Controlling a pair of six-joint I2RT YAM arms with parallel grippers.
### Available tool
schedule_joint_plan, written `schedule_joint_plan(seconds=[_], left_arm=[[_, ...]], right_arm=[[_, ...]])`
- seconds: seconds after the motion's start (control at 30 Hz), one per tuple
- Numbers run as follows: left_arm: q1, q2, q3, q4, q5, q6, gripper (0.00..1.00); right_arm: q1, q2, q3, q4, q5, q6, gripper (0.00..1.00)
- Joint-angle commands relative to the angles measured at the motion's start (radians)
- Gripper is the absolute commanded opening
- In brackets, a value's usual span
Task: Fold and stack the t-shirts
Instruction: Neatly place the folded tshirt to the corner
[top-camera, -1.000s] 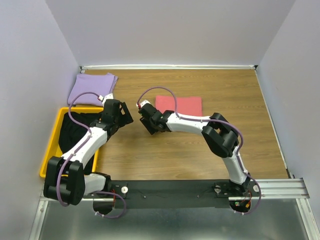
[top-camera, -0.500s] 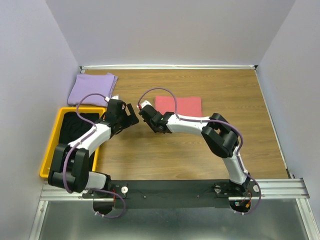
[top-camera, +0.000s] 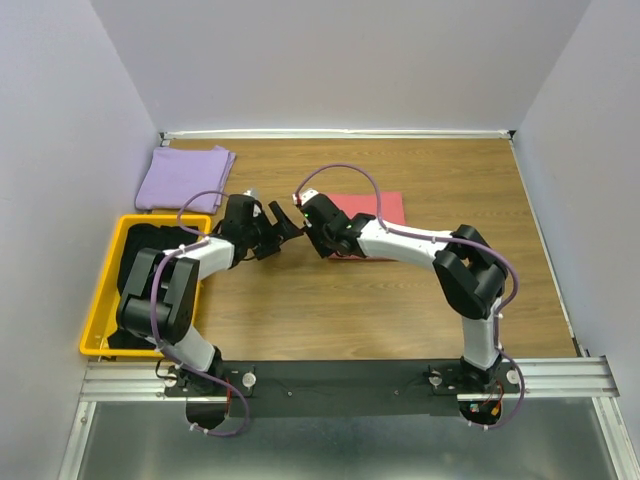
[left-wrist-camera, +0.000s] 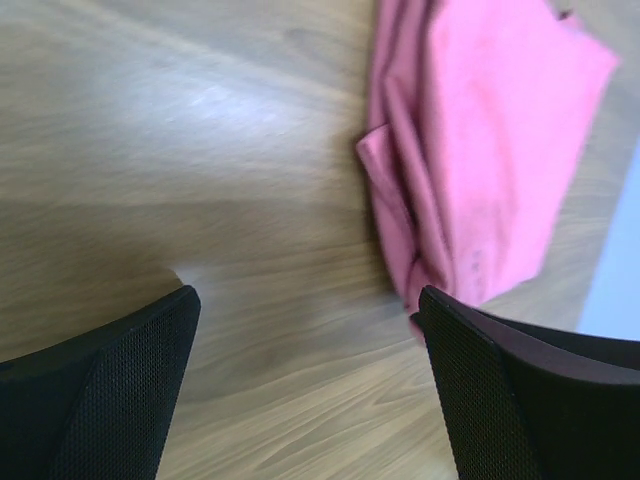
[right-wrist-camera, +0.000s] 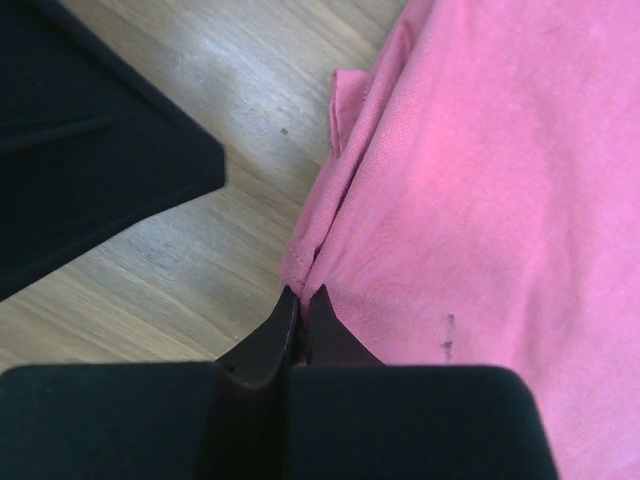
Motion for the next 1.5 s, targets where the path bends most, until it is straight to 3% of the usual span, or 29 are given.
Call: schedule_joint_plan(seconds=[0.0,0.4,0.63,0.73,0.83,0.93,1.03,1.07,1.13,1.3,1.47], left_arm=[[-0.032,0.043,0.019,0.171,0.084,-0.119,0.98],[-0.121,0.252,0.074,0.346,0.062,-0.291,0.98],[-0.158,0.341,0.134,0.369,0.04,-0.302,0.98],[-0.176,0.346,0.126,0.379,0.015,-0.319,0.93],[-0.181,0.344,0.116,0.389,-0.008,-0.319,0.79],[-0.181,0.335,0.111,0.386,-0.04,-0.293,0.42],[-0.181,0.336,0.126,0.362,-0.059,-0.23,0.12],[-0.181,0.336,0.134,0.351,-0.066,-0.205,0.07],[-0.181,0.34,0.155,0.334,-0.086,-0.13,0.0],[-0.165,0.326,0.261,0.15,-0.196,0.054,0.0],[-0.119,0.3,0.402,-0.067,-0.322,0.335,0.0]], right_arm=[[-0.017,-0.042,-0.027,0.041,-0.059,0.022,0.0],[-0.031,-0.064,-0.044,0.076,-0.134,0.037,0.0],[-0.031,-0.073,-0.061,0.088,-0.159,0.046,0.01],[-0.031,-0.087,-0.072,0.099,-0.157,0.051,0.0],[-0.031,-0.096,-0.081,0.104,-0.159,0.054,0.01],[-0.031,-0.102,-0.092,0.108,-0.163,0.058,0.0],[-0.031,-0.111,-0.099,0.108,-0.165,0.058,0.01],[-0.032,-0.113,-0.099,0.108,-0.165,0.057,0.01],[-0.032,-0.122,-0.101,0.11,-0.17,0.054,0.11],[-0.031,-0.188,-0.144,0.104,-0.144,0.04,0.46],[-0.031,-0.342,-0.245,0.064,-0.093,0.035,0.64]])
